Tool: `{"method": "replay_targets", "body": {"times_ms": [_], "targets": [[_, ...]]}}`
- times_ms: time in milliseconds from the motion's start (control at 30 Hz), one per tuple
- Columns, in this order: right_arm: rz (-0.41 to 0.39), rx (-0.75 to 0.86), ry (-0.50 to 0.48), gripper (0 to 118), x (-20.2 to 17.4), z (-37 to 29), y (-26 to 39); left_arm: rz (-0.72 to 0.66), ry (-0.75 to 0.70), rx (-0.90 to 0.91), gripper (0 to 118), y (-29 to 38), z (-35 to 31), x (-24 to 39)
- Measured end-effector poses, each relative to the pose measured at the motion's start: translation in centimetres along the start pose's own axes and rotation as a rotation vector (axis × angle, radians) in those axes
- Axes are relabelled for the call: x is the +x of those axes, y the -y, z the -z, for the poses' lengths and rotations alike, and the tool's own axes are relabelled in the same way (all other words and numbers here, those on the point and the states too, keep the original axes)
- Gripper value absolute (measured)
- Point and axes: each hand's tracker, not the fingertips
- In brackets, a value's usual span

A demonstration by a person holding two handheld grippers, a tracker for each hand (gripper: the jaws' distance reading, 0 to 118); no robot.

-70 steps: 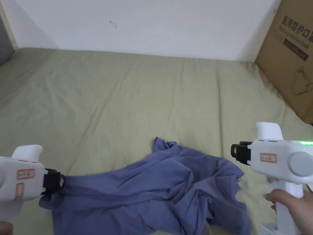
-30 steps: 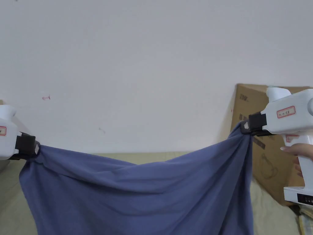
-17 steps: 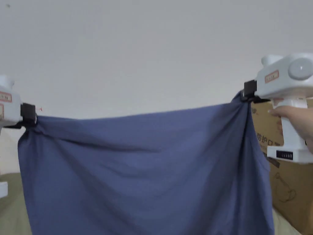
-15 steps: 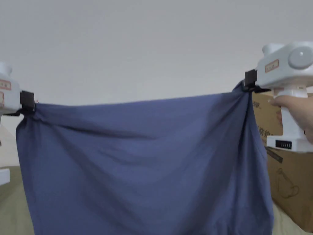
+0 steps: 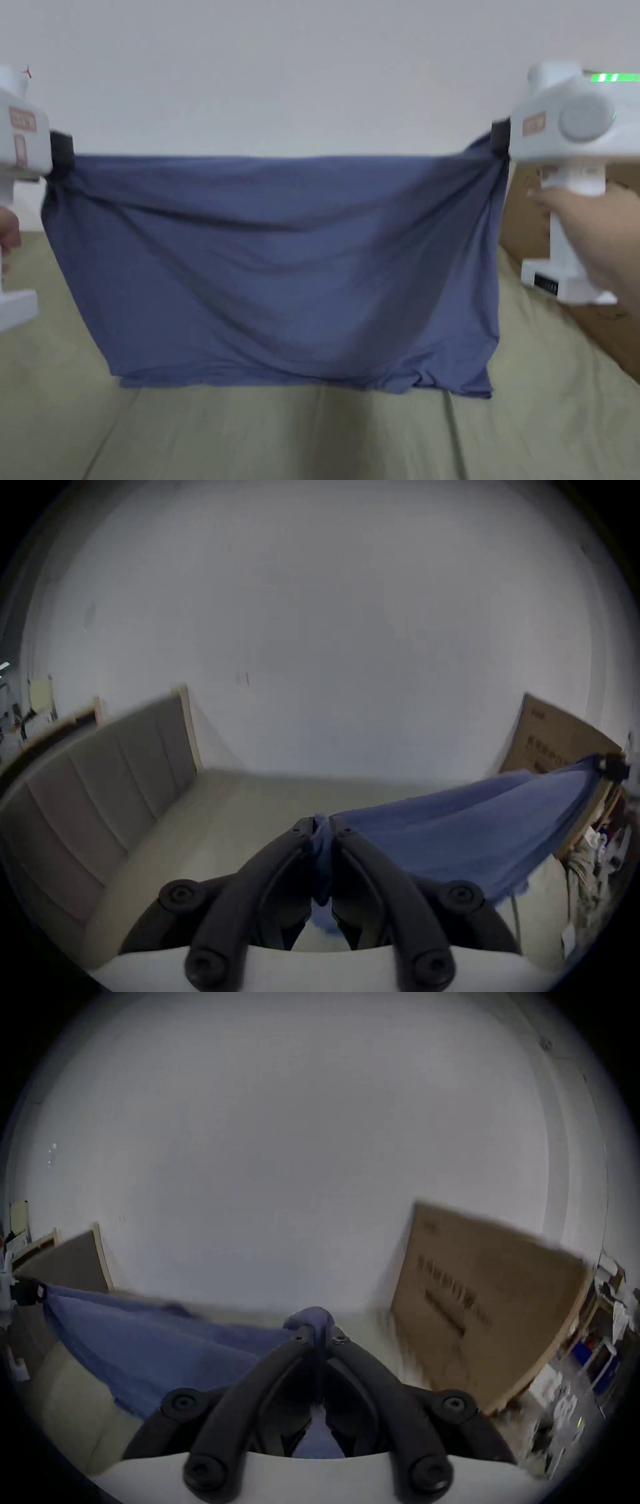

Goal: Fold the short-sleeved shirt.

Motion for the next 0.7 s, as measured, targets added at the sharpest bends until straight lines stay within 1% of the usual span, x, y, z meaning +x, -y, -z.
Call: {"method": "replay_targets", "body": {"times_ms": [33, 67, 133, 167, 200, 267, 300, 333, 367, 400, 433, 467, 533, 567, 633, 700], "targets": [[0.008, -0.1, 0.016, 5, -0.2, 1.3, 3.8, -0.022, 0.031, -0.094, 6, 2.6, 1.3, -0.3], [0.023, -0.186, -0.039, 5, 0.2, 2.6, 7.5, -0.037, 0.043, -0.16, 6, 5.4, 2.4, -0.4], [0.058, -0.341, -0.102, 5, 0.7, 3.8, 14.0, -0.026, 0.056, -0.291, 6, 10.9, 3.5, -0.8], [0.063, -0.407, -0.12, 5, 1.0, 3.6, 17.2, -0.026, 0.073, -0.354, 6, 14.0, 3.4, -0.9], [0.064, -0.428, -0.102, 5, 0.3, 0.7, 20.2, -0.03, 0.087, -0.395, 6, 16.6, 3.1, -1.2], [0.041, -0.504, -0.126, 5, 0.7, -2.2, 25.5, -0.008, 0.077, -0.438, 6, 21.3, 1.4, -1.8], [0.036, -0.527, -0.153, 5, 1.1, -3.9, 27.7, 0.0, 0.085, -0.419, 6, 23.3, -0.2, -1.9], [0.02, -0.575, -0.173, 5, 2.1, -4.3, 29.2, 0.009, 0.1, -0.439, 6, 24.9, -1.7, -2.2], [0.015, -0.601, -0.188, 5, 2.5, -6.1, 30.4, 0.018, 0.146, -0.467, 6, 26.2, -3.1, -2.5], [0.021, -0.597, -0.203, 5, 3.0, -8.0, 31.5, 0.037, 0.149, -0.478, 6, 27.2, -4.4, -2.7], [0.002, -0.594, -0.192, 5, 3.4, -10.2, 32.4, 0.043, 0.125, -0.475, 6, 28.1, -6.5, -3.1], [0.003, -0.598, -0.191, 5, 3.9, -12.0, 32.8, 0.054, 0.143, -0.486, 6, 28.8, -7.9, -3.6], [0.017, -0.608, -0.237, 5, 5.2, -15.5, 33.5, 0.029, 0.154, -0.51, 6, 29.7, -10.8, -4.7], [0.014, -0.609, -0.231, 5, 5.6, -17.3, 33.9, 0.03, 0.159, -0.52, 6, 30.0, -12.4, -5.2], [0.01, -0.632, -0.23, 5, 6.5, -20.2, 34.3, 0.054, 0.156, -0.531, 6, 30.7, -15.2, -5.9], [0.025, -0.652, -0.262, 5, 7.3, -22.9, 35.1, 0.076, 0.181, -0.555, 6, 31.3, -17.6, -6.5]]}}
